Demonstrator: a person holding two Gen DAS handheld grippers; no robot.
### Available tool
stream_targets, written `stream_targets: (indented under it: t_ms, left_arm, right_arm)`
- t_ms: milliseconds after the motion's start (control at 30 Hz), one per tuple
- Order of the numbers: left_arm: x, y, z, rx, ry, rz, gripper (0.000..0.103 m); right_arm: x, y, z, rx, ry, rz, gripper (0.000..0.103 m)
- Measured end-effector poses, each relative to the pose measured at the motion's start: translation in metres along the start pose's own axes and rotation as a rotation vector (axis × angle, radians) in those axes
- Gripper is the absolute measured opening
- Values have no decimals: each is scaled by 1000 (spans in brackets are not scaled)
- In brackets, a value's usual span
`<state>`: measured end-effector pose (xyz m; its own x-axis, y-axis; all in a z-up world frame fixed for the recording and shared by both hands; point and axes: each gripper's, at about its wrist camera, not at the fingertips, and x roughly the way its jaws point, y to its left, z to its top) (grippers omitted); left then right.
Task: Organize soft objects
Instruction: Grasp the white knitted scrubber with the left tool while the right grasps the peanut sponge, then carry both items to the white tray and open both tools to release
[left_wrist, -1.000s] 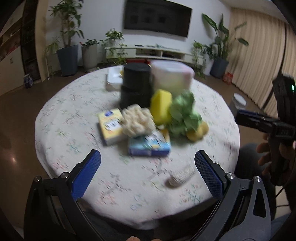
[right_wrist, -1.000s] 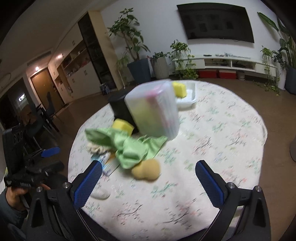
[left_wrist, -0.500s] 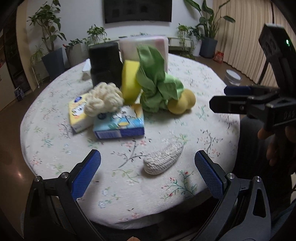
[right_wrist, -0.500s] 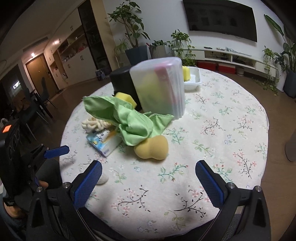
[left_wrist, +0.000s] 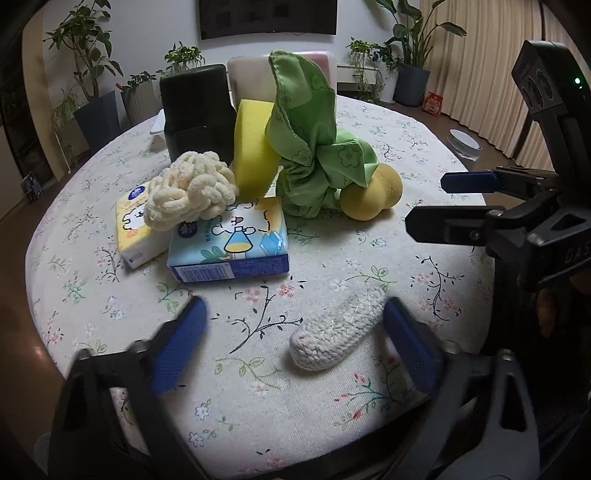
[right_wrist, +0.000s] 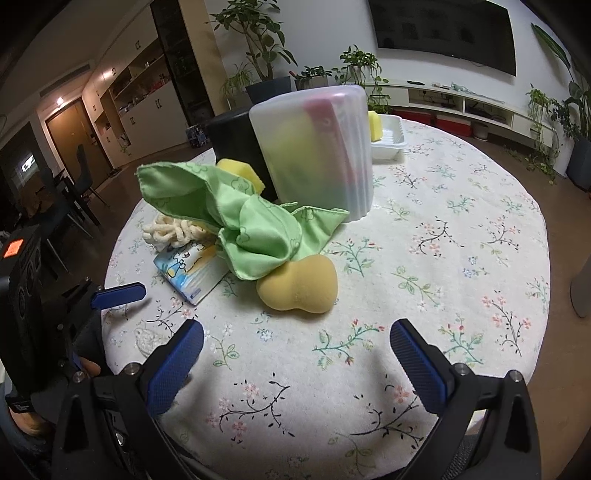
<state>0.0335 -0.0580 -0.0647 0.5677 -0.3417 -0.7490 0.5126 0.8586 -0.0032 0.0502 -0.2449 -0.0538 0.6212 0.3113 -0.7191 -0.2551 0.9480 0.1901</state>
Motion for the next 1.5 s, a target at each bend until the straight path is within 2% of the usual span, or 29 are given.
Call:
stream_targets:
  t_ms: [67, 133, 167, 233, 400, 767, 833, 933, 967, 1000, 1033, 1300, 1500]
  left_arm:
    - [1, -1, 0, 1, 5, -20, 56]
    - [4, -4, 0, 17, 11, -39, 43]
    - [4, -8, 0, 30, 8, -34, 40]
    - [3, -12, 0, 50, 4, -30, 38]
    - [2, -1, -1, 1, -6, -65, 33]
    - [-5, 10, -7, -57, 17, -59, 24]
    - [-5, 11, -9, -65, 18, -60, 24]
    - [-5, 17, -11, -89, 12, -74, 24]
    - [-5, 19, -11, -96, 11, -77, 24]
    - [-4, 20, -11, -99, 10, -78, 24]
    - [-4, 20, -12, -101, 9, -79, 24]
    - [-5, 27, -14, -131, 5, -101, 24]
    - [-8, 33, -15, -133, 2, -104, 24]
  right_arm:
    - [4, -2, -1, 2, 9, 1, 103]
    - [6, -3, 0, 10, 12, 8, 103]
    - [6, -3, 1, 11, 12, 10, 103]
    - [8, -2, 3, 3, 10, 12, 103]
    - [13, 3, 6, -13, 14, 13, 103]
    - [39, 8, 24, -38, 44, -22, 103]
    - [53, 5, 23, -28, 101, -53, 100]
    - [51, 13, 19, -85, 81, -141, 86]
    - [49, 11, 19, -72, 72, -141, 75]
    - [47, 8, 20, -58, 63, -128, 59]
    - [44, 4, 21, -32, 53, -102, 54]
    - [34, 3, 15, -18, 48, -60, 47]
    - [16, 9, 4, -5, 91, -21, 46]
